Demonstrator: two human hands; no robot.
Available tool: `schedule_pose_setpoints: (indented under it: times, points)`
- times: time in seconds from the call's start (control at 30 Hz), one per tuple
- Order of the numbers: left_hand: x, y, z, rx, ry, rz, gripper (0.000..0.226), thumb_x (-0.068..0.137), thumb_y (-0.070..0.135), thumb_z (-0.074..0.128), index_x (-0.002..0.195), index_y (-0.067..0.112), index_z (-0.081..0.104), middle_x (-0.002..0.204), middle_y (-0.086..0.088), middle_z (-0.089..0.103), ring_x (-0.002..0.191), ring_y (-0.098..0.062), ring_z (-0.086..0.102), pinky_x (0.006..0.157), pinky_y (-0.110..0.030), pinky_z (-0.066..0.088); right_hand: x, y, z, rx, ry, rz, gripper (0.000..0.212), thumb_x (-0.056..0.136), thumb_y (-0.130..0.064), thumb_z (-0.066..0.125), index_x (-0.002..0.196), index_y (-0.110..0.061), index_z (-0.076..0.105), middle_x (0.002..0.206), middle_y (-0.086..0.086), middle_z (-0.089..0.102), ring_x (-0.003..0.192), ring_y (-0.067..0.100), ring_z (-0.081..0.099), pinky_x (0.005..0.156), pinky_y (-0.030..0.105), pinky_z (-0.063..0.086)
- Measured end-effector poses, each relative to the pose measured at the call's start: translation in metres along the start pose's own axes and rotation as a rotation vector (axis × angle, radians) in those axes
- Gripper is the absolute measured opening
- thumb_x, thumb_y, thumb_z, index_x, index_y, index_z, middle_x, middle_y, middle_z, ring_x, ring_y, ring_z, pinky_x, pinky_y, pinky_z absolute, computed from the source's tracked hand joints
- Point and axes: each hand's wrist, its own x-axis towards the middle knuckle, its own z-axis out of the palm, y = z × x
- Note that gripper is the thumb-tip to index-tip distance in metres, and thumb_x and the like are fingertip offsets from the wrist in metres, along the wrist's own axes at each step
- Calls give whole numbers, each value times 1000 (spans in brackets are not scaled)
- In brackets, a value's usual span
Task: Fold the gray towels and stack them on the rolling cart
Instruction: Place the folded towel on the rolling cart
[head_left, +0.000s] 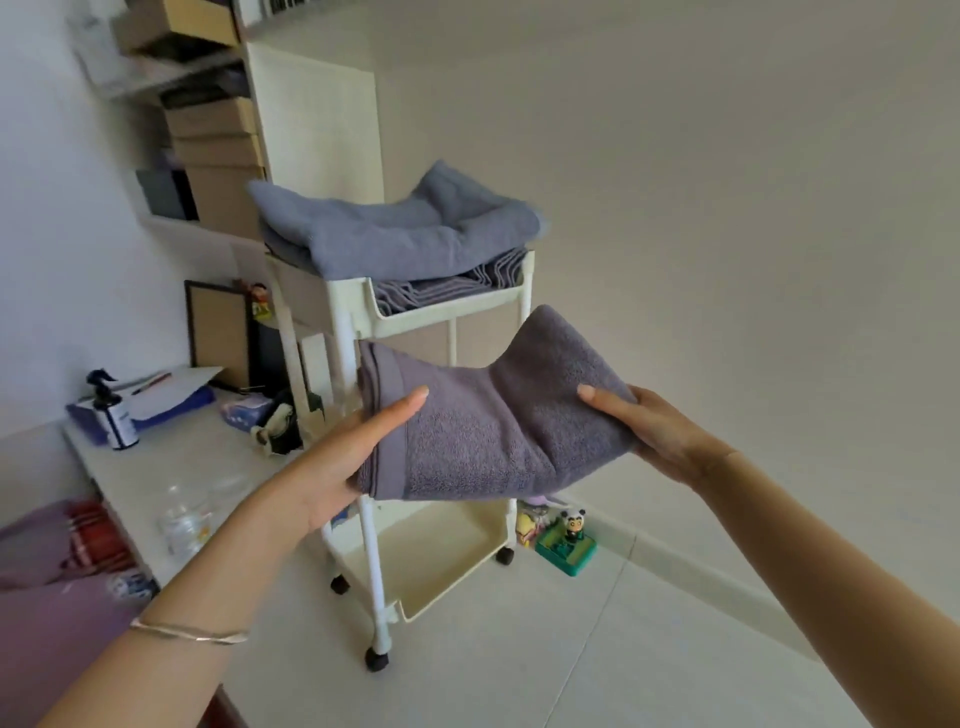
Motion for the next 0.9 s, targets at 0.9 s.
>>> schedule_pose_setpoints:
  times: [0.9]
  points:
    - [135,-11,3,370,890,321,104,44,70,76,132,22,47,129,10,58,118,-14,54,101,-36,44,206,17,58,-98,61,-445,9,78,-25,76,86,-26,73,85,-10,73,82,8,69,75,27,56]
